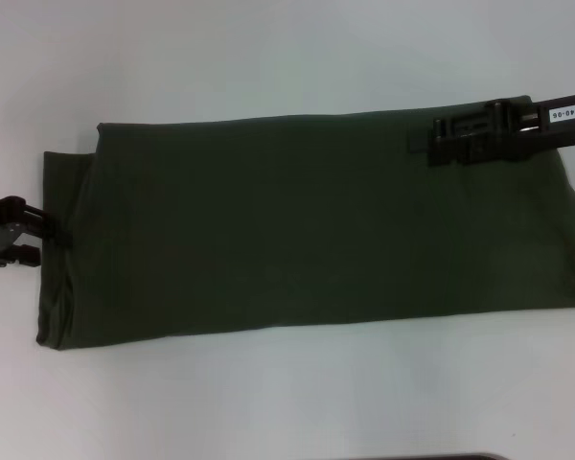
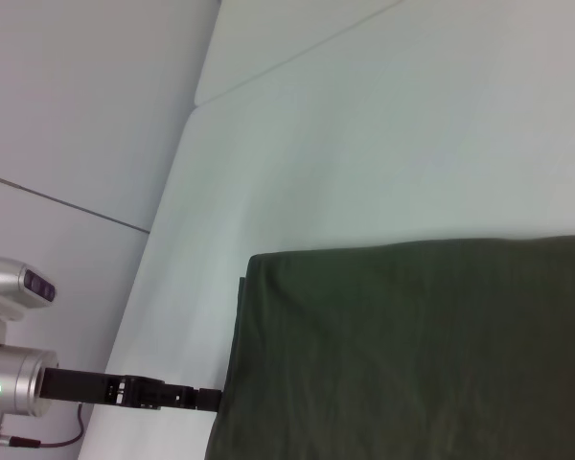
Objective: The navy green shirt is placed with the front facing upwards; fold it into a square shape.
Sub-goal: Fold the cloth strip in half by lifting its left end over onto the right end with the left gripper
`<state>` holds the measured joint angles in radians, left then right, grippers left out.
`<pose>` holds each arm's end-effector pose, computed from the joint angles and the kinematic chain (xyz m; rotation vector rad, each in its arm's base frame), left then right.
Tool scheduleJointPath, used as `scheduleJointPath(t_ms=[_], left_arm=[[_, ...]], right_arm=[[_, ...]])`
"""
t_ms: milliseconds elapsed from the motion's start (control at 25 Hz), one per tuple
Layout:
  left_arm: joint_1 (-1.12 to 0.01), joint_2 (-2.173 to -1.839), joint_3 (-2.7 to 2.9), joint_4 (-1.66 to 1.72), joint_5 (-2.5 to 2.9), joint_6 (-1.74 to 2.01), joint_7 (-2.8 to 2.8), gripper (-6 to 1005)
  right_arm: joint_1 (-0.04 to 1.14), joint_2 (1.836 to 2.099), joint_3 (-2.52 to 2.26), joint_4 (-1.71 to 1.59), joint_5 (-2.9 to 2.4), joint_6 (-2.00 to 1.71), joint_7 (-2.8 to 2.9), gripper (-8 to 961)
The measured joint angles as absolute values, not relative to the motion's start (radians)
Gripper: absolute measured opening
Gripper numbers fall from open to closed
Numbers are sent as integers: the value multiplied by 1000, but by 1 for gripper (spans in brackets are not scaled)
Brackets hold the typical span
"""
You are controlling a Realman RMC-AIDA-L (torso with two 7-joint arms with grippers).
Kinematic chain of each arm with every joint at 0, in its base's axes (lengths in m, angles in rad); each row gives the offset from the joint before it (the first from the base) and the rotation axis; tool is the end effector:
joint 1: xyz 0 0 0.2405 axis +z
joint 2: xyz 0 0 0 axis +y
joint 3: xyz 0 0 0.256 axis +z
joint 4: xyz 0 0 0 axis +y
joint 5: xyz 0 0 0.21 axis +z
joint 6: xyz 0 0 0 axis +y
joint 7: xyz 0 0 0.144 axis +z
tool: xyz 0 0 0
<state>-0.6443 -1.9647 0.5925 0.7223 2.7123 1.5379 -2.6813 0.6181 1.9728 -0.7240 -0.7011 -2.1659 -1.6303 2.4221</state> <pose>-0.3282 0.3393 0.0499 -1.9306 -2.1132 0.0731 0.2597 0.3496 0.0343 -2.4208 1.8887 0.4962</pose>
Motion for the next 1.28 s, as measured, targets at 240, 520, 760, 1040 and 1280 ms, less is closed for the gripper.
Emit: scheduleJointPath(t_ms=[240,520,760,1040,1280], left_arm=[[-652,-1964,590,703,2711,1539,-2681,577],[-664,-1974,588,695,2710,1551,-2682,569],[-677,-1983,588,687,2690,1562,-2679,563],[-707,-1983,586,645,2687,1549,-2678,556],[-715,-1985,590,643,2686,1539,-2678,549]], right_arm=[[617,1973,-724,-701,-2166,-1631,2422,674],[617,1971,-724,-701,-2166,-1632,2422,673],[617,1971,-724,-700,-2166,-1632,2421,674],[617,1970,-724,-699,-2166,-1632,2416,674],[617,1969,-724,-699,-2166,-1632,2415,673]])
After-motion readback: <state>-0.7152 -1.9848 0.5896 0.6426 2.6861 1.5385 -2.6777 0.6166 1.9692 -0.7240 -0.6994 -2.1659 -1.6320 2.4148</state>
